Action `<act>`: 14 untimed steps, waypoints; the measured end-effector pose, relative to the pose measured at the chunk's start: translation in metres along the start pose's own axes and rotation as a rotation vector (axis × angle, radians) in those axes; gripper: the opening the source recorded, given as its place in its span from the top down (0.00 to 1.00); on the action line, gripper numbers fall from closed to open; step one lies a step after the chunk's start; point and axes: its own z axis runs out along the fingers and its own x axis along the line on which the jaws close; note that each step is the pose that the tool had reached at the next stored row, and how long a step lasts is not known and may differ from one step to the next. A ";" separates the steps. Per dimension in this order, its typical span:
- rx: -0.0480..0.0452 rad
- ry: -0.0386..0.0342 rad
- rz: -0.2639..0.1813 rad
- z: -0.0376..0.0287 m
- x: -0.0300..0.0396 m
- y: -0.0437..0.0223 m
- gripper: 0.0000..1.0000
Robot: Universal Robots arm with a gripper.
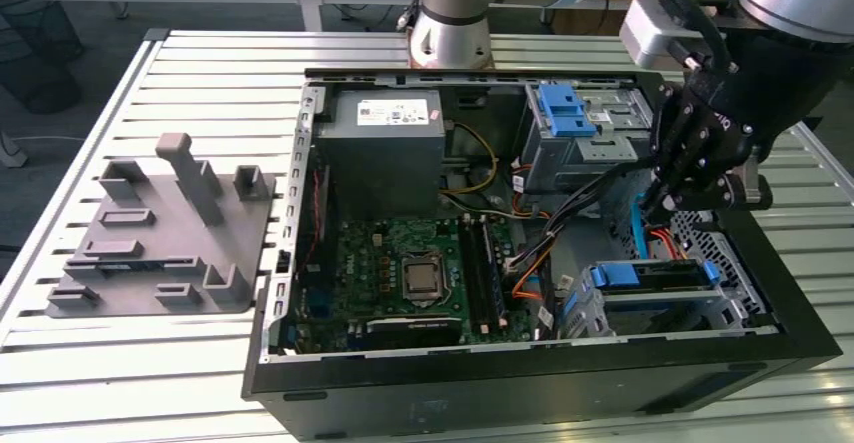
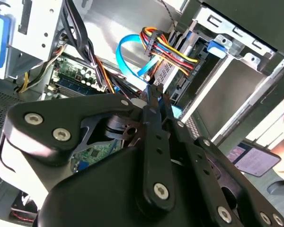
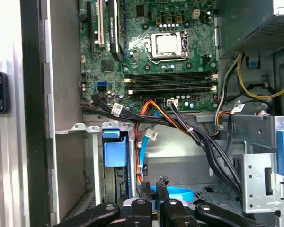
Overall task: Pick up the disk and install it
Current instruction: 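Insert the second disk wire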
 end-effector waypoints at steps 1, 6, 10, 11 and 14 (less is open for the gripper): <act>0.0000 0.0003 0.000 0.0011 0.0005 0.0000 0.84; -0.0001 0.0005 0.000 0.0067 0.0060 -0.0005 0.84; -0.0001 0.0006 0.000 0.0102 0.0094 -0.0008 0.84; -0.0001 0.0009 0.000 0.0107 0.0097 -0.0008 0.84; -0.0009 0.0012 0.000 0.0128 0.0126 -0.0011 0.84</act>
